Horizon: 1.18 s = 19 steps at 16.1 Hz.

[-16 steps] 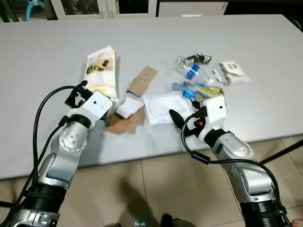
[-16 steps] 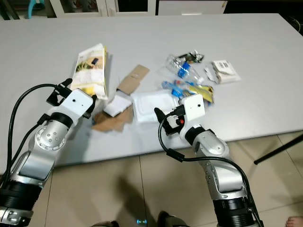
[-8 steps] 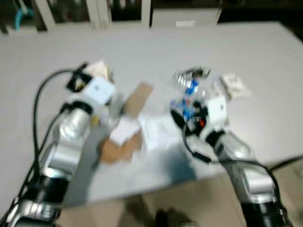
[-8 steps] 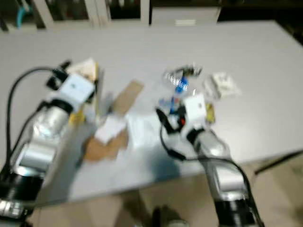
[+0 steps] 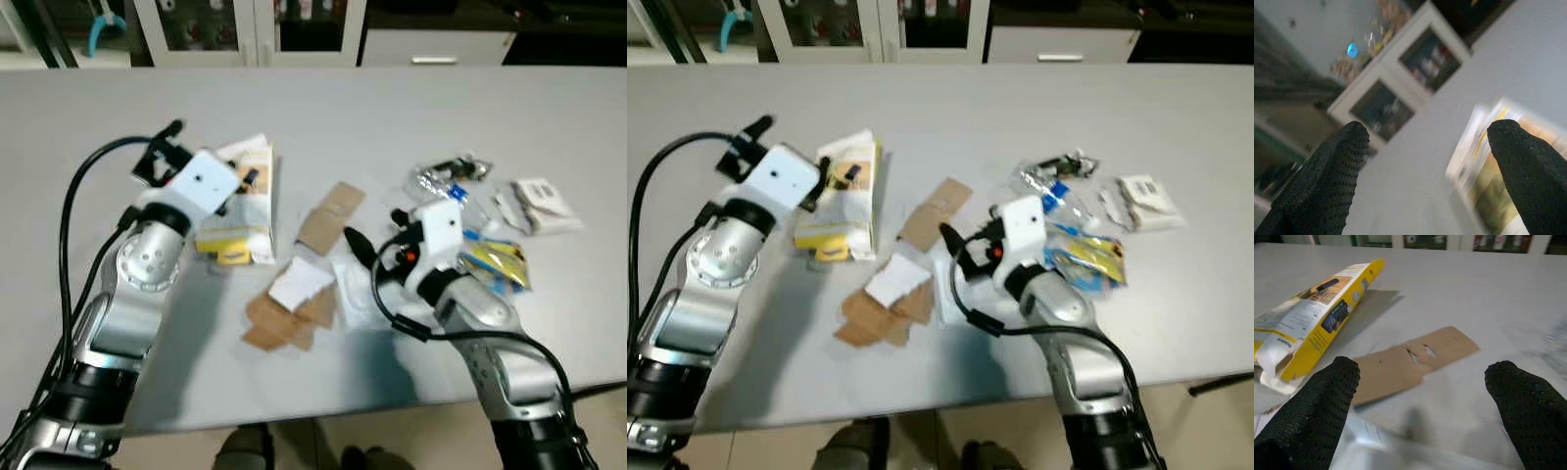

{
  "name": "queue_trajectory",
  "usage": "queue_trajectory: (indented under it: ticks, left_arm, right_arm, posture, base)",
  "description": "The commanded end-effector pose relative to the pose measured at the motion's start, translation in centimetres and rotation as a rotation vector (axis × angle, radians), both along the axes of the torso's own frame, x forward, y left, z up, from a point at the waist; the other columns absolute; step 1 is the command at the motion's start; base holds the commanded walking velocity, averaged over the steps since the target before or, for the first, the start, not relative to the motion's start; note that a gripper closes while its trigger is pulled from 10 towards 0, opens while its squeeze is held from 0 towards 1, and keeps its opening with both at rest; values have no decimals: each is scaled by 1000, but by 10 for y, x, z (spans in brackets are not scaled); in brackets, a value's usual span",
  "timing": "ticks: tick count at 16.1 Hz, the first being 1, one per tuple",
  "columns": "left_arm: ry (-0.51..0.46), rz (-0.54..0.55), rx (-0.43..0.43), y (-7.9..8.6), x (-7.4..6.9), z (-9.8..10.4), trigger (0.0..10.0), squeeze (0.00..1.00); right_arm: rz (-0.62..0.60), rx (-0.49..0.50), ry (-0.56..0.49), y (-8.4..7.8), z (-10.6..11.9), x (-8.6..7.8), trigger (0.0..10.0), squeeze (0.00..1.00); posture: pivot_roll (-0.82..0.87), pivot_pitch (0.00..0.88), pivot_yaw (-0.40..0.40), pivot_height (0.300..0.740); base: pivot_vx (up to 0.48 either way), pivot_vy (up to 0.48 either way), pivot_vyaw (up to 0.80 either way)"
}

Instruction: Picking trash to rubbish bin

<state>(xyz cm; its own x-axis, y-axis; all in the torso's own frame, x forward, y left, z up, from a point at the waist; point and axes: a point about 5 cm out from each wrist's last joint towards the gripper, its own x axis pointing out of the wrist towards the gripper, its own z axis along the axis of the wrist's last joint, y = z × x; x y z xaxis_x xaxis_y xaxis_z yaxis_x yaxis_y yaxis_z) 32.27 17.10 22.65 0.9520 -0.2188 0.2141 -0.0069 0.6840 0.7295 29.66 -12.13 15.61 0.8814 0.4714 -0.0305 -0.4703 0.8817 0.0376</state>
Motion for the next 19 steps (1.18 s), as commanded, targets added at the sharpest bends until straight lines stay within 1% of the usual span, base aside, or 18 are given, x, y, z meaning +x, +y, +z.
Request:
queue_trajectory:
  ticks: [1,2,3,4,5,6,7,8,9,10,11,12,14,16,17,18,19]
  left_arm:
    - [-34,-79,23,-8,-5,16,10000,0]
    - [-36,-119,57,-9,-9,23,10000,0]
    - [-16,-164,81,-7,-16,32,10000,0]
    - [29,-209,104,-6,-20,34,10000,0]
    - [99,-272,181,-6,-27,29,10000,0]
    - [145,-304,218,-5,-32,24,10000,0]
    - [364,-393,324,-1,-49,-2,10000,0]
    - [393,-399,331,0,-51,-4,10000,0]
    - [507,-423,383,5,-59,-18,10000,0]
    - [562,-438,419,8,-64,-24,10000,0]
    - [616,-450,407,10,-67,-26,10000,0]
    - [650,-480,396,10,-71,-23,10000,0]
    - [679,-487,389,12,-73,-18,10000,0]
    - [681,-480,404,14,-74,-14,10000,0]
    - [700,-477,432,14,-77,-14,10000,0]
    - [693,-446,458,16,-75,-16,10000,0]
    - [654,-358,497,22,-69,-21,10000,0]
  right_arm:
    - [-7,-1,9,-2,-1,-1,10000,0]
    - [-8,1,10,-1,-2,-1,10000,0]
    - [-9,4,13,-1,-3,-1,10000,0]
    - [-8,4,16,-1,-4,-1,10000,0]
    - [-6,4,19,0,-5,-2,10000,0]
    - [-6,4,21,0,-5,-1,10000,0]
    - [-2,8,22,1,-5,-1,10000,0]
    - [-2,9,22,1,-5,-1,10000,0]
    - [-1,10,23,2,-6,-1,10000,0]
    - [1,11,24,3,-6,-1,10000,0]
    - [4,12,25,3,-6,-1,10000,0]
    - [5,12,27,3,-7,-1,10000,0]
    - [5,14,29,3,-7,-1,10000,0]
    - [4,16,30,3,-7,-1,10000,0]
    - [5,17,31,4,-8,-1,10000,0]
    - [6,18,33,4,-9,-2,10000,0]
    - [6,22,33,5,-9,-1,10000,0]
  posture:
    - [-27,193,-47,740]
    - [-25,196,-46,740]
    - [-21,199,-45,740]
    - [-19,200,-45,740]
    - [-10,201,-45,740]
    - [-10,201,-45,740]
    - [-4,203,-44,740]
    - [-4,203,-44,740]
    - [-4,203,-46,740]
    - [-4,202,-46,740]
    - [-3,203,-47,740]
    - [-5,204,-46,740]
    - [-4,205,-44,740]
    - [-2,205,-42,740]
    - [3,206,-43,740]
    - [3,206,-42,740]
    - [5,205,-42,740]
  base:
    - [0,0,0]
    - [0,0,0]
    - [0,0,0]
    - [0,0,0]
    - [0,0,0]
    - [0,0,0]
    - [0,0,0]
    - [0,0,0]
    - [0,0,0]
    - [0,0,0]
    - [0,0,0]
    - [0,0,0]
    - [0,0,0]
    - [0,0,0]
    - [0,0,0]
    - [0,0,0]
    - [0,0,0]
